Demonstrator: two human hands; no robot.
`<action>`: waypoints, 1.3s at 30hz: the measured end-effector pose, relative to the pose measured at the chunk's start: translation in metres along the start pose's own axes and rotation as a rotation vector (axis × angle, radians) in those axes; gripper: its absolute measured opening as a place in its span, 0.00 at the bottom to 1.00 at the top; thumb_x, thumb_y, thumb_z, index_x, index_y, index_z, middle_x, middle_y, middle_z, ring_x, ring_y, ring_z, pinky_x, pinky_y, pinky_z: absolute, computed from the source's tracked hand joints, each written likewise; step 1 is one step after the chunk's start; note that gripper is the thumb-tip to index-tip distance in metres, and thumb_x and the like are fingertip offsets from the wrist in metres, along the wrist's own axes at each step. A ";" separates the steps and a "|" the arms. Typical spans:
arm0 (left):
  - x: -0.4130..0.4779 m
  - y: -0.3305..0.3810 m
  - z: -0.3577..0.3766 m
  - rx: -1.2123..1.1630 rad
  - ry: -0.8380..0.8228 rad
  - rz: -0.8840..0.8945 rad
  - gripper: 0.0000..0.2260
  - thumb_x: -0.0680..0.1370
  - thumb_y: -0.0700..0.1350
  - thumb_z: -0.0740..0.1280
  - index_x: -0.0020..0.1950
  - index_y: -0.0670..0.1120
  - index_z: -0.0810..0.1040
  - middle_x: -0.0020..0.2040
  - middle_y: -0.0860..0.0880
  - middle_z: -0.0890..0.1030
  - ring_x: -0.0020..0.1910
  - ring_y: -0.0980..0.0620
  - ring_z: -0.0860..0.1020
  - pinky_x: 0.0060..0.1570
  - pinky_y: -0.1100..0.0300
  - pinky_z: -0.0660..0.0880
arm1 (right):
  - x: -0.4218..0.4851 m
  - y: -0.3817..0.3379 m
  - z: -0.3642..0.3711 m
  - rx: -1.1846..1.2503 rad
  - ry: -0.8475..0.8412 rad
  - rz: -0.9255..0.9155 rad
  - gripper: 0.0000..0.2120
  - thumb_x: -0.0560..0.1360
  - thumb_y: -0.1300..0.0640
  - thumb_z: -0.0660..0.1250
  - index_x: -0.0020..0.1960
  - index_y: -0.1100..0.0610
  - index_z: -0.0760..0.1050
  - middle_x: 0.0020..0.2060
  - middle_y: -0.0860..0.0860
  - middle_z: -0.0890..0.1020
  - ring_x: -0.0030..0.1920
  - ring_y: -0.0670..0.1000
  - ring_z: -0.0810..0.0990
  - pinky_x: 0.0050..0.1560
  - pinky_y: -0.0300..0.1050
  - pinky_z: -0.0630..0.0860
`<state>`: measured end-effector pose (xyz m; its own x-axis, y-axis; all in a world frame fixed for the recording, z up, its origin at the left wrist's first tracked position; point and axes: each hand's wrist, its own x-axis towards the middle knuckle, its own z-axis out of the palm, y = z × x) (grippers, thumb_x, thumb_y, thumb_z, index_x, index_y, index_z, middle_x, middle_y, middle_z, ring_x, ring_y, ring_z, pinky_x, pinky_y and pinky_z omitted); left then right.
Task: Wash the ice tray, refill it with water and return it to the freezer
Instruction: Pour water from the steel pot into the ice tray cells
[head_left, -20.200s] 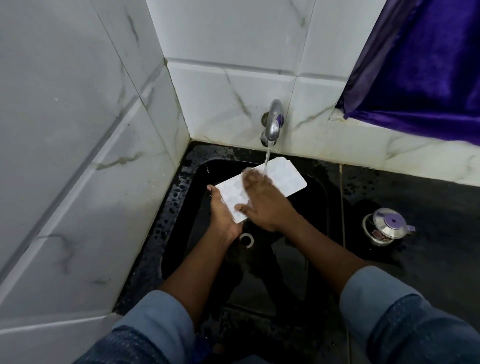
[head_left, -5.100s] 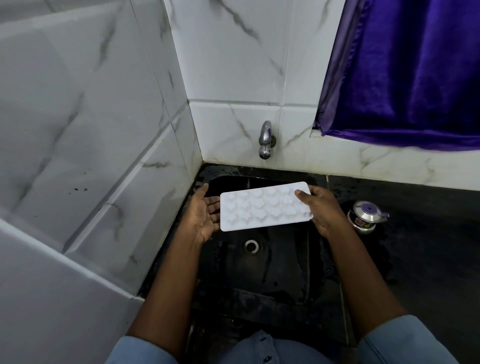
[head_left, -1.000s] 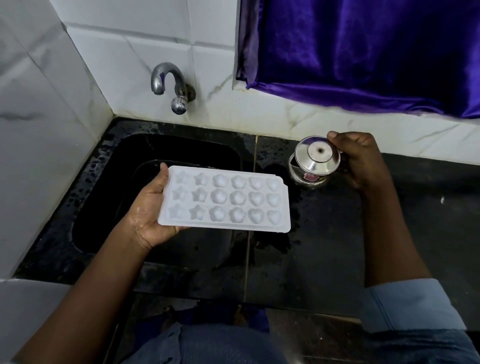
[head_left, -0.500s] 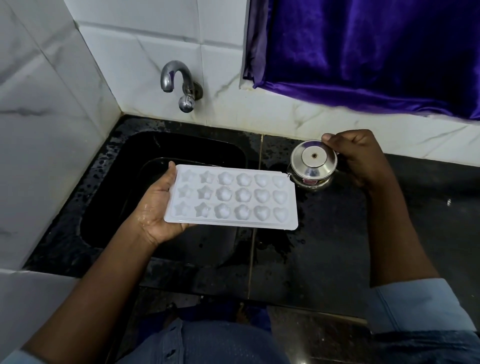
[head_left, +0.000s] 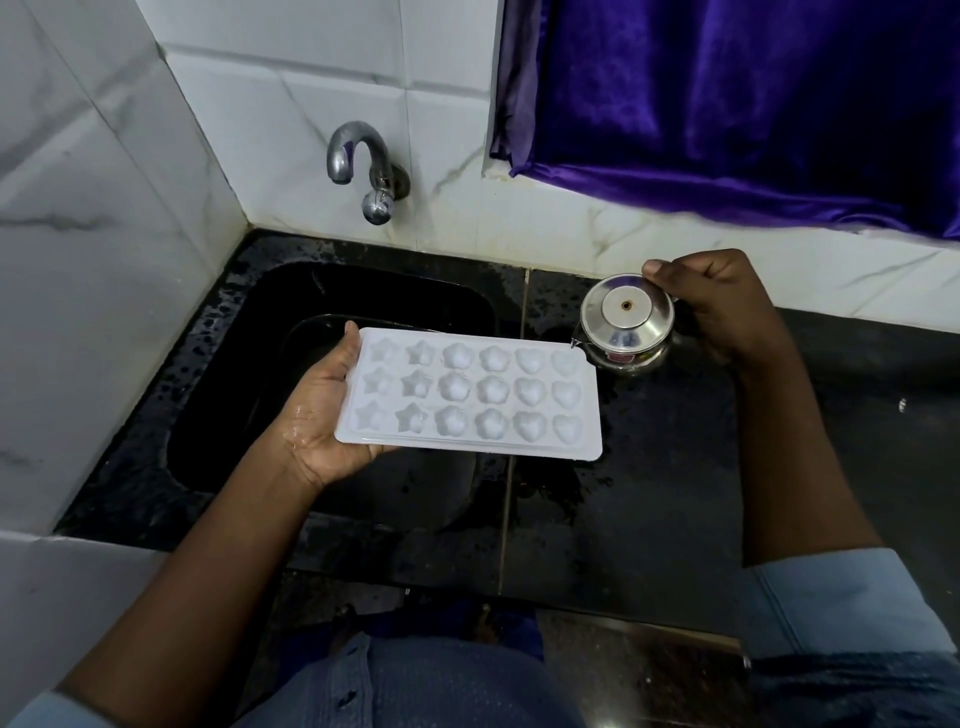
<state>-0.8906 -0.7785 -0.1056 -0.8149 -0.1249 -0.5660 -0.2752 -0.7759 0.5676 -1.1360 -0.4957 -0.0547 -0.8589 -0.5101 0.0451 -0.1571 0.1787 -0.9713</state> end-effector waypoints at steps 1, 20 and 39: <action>0.000 -0.001 0.000 0.000 0.000 -0.001 0.32 0.82 0.68 0.58 0.66 0.45 0.85 0.68 0.40 0.83 0.61 0.39 0.86 0.52 0.39 0.85 | 0.000 -0.001 0.000 -0.007 0.004 -0.005 0.28 0.81 0.54 0.72 0.38 0.77 0.68 0.33 0.64 0.67 0.31 0.56 0.62 0.31 0.43 0.62; -0.004 -0.008 -0.007 -0.008 0.004 0.003 0.32 0.83 0.68 0.57 0.68 0.44 0.84 0.69 0.40 0.83 0.62 0.39 0.85 0.52 0.39 0.85 | -0.005 -0.003 0.003 0.018 -0.007 0.017 0.21 0.81 0.57 0.72 0.30 0.58 0.78 0.26 0.55 0.72 0.26 0.49 0.68 0.30 0.39 0.65; -0.001 -0.009 -0.005 0.003 -0.029 -0.014 0.33 0.83 0.69 0.58 0.69 0.44 0.83 0.71 0.39 0.81 0.66 0.37 0.83 0.63 0.35 0.78 | 0.011 -0.016 0.008 -0.014 -0.060 -0.030 0.28 0.80 0.53 0.73 0.37 0.75 0.68 0.28 0.60 0.63 0.28 0.51 0.60 0.32 0.48 0.57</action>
<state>-0.8849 -0.7747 -0.1128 -0.8250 -0.0961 -0.5568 -0.2884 -0.7757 0.5613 -1.1385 -0.5111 -0.0408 -0.8230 -0.5648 0.0598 -0.1894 0.1736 -0.9664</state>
